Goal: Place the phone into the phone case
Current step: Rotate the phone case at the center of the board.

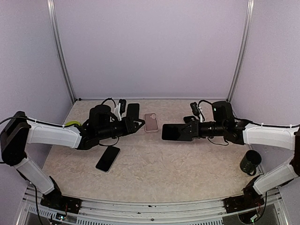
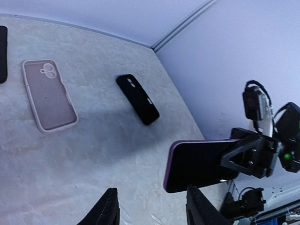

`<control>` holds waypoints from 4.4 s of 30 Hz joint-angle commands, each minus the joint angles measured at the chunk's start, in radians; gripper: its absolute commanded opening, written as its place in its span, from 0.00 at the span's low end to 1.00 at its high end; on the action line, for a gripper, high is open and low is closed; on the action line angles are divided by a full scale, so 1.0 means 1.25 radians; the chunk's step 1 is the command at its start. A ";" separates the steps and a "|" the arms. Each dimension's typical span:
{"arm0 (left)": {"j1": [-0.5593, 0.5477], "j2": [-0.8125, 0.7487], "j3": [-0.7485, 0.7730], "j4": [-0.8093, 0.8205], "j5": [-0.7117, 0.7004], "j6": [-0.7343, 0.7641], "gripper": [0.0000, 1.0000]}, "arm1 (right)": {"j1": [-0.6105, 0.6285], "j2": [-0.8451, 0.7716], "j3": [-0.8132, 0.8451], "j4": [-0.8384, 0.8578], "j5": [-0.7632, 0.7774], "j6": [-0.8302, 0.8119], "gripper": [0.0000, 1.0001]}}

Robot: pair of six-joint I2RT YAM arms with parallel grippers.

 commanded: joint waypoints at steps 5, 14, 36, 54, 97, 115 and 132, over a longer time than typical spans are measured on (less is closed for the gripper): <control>0.020 0.159 0.205 -0.196 -0.182 0.235 0.48 | -0.004 -0.087 0.014 -0.106 0.227 -0.042 0.00; 0.031 0.359 0.416 -0.292 -0.089 0.399 0.48 | -0.004 -0.156 0.006 -0.192 0.328 -0.042 0.00; 0.097 0.575 0.555 -0.321 0.006 0.426 0.47 | -0.004 -0.236 -0.056 -0.187 0.320 -0.038 0.00; 0.075 0.598 0.571 -0.373 0.082 0.398 0.43 | -0.004 -0.186 -0.034 -0.185 0.310 -0.044 0.00; 0.070 0.600 0.636 -0.512 0.004 0.672 0.21 | -0.004 -0.193 -0.036 -0.190 0.322 -0.064 0.00; 0.074 0.601 0.639 -0.504 -0.005 0.695 0.01 | -0.004 -0.174 -0.041 -0.178 0.323 -0.068 0.00; 0.004 0.528 0.656 -0.483 -0.083 0.434 0.00 | -0.004 -0.177 -0.027 -0.184 0.332 -0.073 0.00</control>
